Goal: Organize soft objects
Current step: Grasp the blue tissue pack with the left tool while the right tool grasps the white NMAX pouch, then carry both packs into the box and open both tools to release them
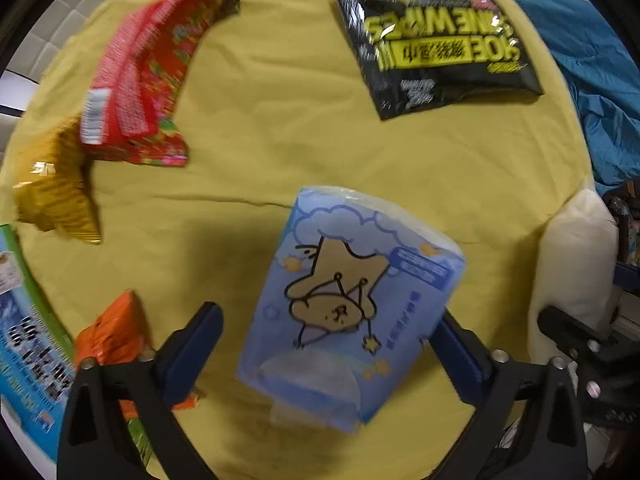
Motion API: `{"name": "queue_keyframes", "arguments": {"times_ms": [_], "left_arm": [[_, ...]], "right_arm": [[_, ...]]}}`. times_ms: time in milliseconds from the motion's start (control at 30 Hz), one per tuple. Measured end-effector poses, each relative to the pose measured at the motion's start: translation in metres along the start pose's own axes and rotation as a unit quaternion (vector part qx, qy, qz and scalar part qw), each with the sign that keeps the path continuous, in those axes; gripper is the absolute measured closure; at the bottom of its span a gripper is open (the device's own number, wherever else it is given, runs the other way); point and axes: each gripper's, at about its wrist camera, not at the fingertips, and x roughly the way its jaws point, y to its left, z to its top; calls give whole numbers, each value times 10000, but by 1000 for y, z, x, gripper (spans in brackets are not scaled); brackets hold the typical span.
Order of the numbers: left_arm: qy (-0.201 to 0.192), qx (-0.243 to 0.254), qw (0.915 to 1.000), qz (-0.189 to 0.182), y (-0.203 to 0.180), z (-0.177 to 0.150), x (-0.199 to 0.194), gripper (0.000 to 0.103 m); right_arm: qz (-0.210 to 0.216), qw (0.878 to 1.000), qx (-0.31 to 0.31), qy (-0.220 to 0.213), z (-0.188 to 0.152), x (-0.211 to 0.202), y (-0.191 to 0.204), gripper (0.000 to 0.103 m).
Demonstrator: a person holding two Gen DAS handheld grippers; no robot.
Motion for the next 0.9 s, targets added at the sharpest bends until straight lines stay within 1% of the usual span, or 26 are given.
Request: {"name": "queue_keyframes", "arguments": {"times_ms": [33, 100, 167, 233, 300, 333, 433, 500, 567, 633, 733, 833, 867, 900], "left_arm": [[27, -33, 10000, -52, 2, 0, 3, 23], [79, -263, 9993, -249, 9, -3, 7, 30], [-43, -565, 9979, -306, 18, -10, 4, 42], [-70, -881, 9952, -424, 25, -20, 0, 43], [-84, -1240, 9917, -344, 32, -34, 0, 43], [-100, -1351, 9901, -363, 34, -41, 1, 43], [-57, -1557, 9867, -464, 39, -53, 8, 42], [-132, -1673, 9844, -527, 43, -51, 8, 42], [-161, -1813, 9815, -600, 51, -54, 3, 42], [-216, -1927, 9790, -630, 55, -55, 1, 45], [-304, -1987, 9778, -588, 57, -62, -3, 51], [-405, -1990, 9777, -532, 52, -84, -12, 54], [-442, -1999, 9776, -487, 52, -102, -20, 54], [-477, -2007, 9775, -443, 54, -105, -20, 55]], "right_arm": [[2, 10000, -25, -7, 0, 1, -1, 9], [0, 10000, -43, -24, -4, -1, 1, 4], [31, 10000, 33, -27, -7, -2, -1, 0], [90, 9999, 116, -77, -9, -3, -1, 0], [161, 9994, 258, -145, -9, -2, -5, 0], [201, 9992, 320, -148, -9, -1, -7, 0], [269, 9983, 463, -210, -6, 4, -7, 0], [231, 9981, 523, -235, -4, 6, -5, 0], [237, 9972, 604, -360, -2, 6, -10, 0], [283, 9963, 690, -430, -1, 7, -12, 1], [299, 9954, 720, -553, -5, 4, -10, 6], [261, 9952, 649, -683, -12, -2, -5, 14], [251, 9952, 627, -707, -16, -6, 0, 19], [224, 9952, 597, -742, -18, -8, 2, 22]]}}
